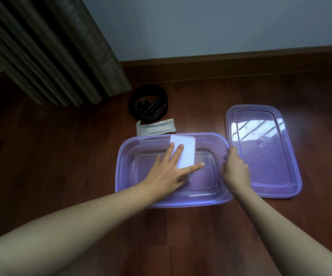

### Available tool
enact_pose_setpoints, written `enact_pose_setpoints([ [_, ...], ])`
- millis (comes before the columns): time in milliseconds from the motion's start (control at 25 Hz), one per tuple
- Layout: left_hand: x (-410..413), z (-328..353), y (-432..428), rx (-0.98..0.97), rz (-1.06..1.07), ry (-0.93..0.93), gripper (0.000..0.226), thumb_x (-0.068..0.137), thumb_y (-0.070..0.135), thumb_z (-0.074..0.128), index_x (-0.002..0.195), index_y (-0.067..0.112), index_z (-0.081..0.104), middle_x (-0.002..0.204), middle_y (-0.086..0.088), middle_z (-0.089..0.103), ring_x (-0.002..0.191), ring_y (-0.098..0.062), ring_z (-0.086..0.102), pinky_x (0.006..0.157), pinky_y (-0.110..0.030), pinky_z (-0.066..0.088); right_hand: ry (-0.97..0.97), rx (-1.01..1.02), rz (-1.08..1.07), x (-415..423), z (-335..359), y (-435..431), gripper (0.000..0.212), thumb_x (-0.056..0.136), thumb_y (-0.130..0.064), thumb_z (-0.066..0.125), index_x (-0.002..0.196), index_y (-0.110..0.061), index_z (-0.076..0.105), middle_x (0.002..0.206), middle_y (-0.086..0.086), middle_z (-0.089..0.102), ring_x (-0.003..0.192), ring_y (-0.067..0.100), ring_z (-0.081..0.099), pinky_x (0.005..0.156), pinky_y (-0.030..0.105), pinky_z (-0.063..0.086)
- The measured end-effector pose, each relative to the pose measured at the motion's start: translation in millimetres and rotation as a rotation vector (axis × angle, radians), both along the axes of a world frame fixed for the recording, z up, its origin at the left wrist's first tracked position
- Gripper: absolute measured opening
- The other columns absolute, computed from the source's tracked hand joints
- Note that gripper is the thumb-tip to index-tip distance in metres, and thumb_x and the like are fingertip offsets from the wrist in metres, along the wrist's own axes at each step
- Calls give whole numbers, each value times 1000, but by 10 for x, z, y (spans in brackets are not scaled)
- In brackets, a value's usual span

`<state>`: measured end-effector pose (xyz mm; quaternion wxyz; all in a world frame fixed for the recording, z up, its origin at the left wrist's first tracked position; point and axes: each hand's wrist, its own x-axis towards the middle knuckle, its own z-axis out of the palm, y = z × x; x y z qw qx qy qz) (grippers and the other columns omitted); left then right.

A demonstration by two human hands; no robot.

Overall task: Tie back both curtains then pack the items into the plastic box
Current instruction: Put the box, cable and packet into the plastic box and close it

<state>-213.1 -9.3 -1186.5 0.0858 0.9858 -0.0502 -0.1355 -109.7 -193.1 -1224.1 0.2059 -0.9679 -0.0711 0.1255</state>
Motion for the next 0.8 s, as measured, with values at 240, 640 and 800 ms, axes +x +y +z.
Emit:
enact_pose_setpoints([
  [240,-167,1,169,19,147,-109,41,87,26,64,108,32,29,148,-25,25,131,-54,29,65,-52,57,-4,-21,5,-2,2,-5,30,85,2,38,112,-8,38,108,16,65,91,45,59,70,41,43],
  [640,-353,-235,406,174,72,-58,88,80,12,66,141,47,14,154,-20,19,136,-52,22,93,-67,36,-5,-14,-15,4,-6,-8,30,85,1,39,114,-9,39,109,15,65,92,44,58,73,42,45],
  [800,-367,-218,458,212,-11,44,82,93,-5,29,142,52,-4,156,-21,7,137,-54,13,93,-53,42,6,-16,2,17,-16,1,29,85,1,40,112,-10,38,109,13,65,92,44,58,74,42,45],
])
